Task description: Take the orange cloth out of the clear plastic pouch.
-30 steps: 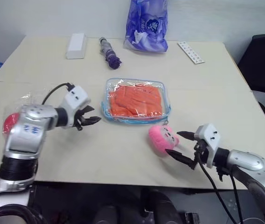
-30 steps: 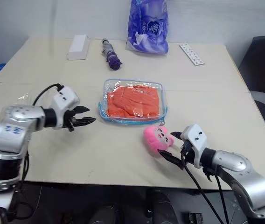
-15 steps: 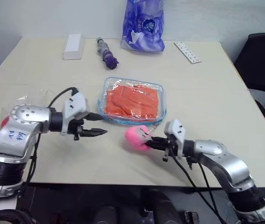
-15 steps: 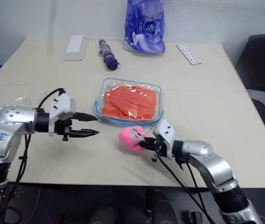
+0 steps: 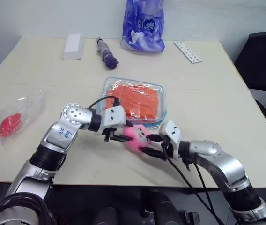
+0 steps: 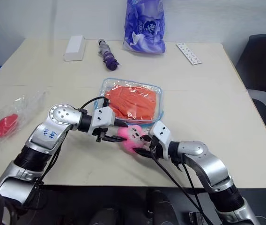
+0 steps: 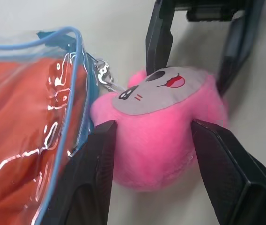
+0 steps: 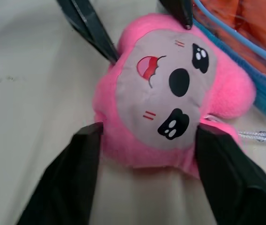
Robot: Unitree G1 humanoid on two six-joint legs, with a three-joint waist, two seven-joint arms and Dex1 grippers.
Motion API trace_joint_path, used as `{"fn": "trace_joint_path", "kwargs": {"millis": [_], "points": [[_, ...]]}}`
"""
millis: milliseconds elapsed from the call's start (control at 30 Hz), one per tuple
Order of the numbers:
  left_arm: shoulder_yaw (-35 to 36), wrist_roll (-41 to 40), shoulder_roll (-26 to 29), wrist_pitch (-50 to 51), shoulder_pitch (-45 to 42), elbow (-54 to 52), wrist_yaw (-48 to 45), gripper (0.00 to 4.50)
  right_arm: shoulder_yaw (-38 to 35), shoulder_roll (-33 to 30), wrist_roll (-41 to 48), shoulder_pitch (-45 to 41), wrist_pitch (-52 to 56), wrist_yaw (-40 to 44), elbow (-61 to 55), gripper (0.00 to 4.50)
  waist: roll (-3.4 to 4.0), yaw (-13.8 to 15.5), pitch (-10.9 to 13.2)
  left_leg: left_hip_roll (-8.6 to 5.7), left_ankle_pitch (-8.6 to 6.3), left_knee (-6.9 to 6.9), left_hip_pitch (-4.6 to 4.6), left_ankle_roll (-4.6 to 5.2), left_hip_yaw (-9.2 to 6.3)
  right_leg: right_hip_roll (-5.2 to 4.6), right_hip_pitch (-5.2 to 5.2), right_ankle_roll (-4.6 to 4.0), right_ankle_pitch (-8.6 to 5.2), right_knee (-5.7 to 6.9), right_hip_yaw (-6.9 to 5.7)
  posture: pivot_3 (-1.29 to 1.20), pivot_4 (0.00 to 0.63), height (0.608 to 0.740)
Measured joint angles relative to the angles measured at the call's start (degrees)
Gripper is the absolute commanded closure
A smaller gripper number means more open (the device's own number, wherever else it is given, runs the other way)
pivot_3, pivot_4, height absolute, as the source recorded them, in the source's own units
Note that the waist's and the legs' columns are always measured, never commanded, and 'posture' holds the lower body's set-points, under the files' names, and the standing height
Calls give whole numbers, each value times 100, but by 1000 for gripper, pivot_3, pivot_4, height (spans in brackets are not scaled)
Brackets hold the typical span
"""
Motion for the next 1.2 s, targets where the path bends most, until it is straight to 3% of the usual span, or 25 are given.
{"fn": "trace_joint_path", "kwargs": {"millis": [267,400,600,700,800,1033,1200], "points": [[-318,417,1,-744,-174,586,-428,1874,-1083,-575,552,-252,453,-11,-800,832,0,27,0,-3,-2,7,-2,4,-18,-6,0,1,0,-5,-12,0,150,740],[-346,511,-88,-942,-216,819,-473,2779,-707,-1471,-654,-580,-920,284,-65,791,-1,43,-1,-10,-8,3,-5,15,-12,-2,10,3,1,-18,-7,0,150,740],[-302,523,-133,-1019,-250,901,-535,4422,211,-1214,-2469,-1247,-3867,92,2122,791,-3,-2,-2,-4,-5,2,-2,12,36,-2,7,3,2,-8,-4,0,150,740],[-282,521,-123,-997,-217,823,-538,4467,327,-1041,-2826,-1482,-4614,73,2897,791,-2,-2,-1,1,-3,4,-1,9,40,-2,3,3,2,-7,-6,0,150,740],[-252,523,-112,-915,-162,760,-483,4500,327,-915,-3000,-1648,-5125,75,3340,1363,-2,-1,-1,2,-3,13,0,9,37,-5,1,3,2,-7,-9,0,150,740],[-224,561,-52,-822,-79,679,-288,4500,316,-883,-3121,-1702,-5692,219,3756,3728,-2,0,-1,5,-3,14,1,9,26,-6,1,3,2,-4,-7,0,150,740],[-224,569,-33,-816,-69,657,-260,4500,247,-883,-3089,-1702,-5705,383,3756,3883,-2,-1,-1,6,-3,14,1,9,8,-6,1,3,2,1,-2,0,150,740]]}}
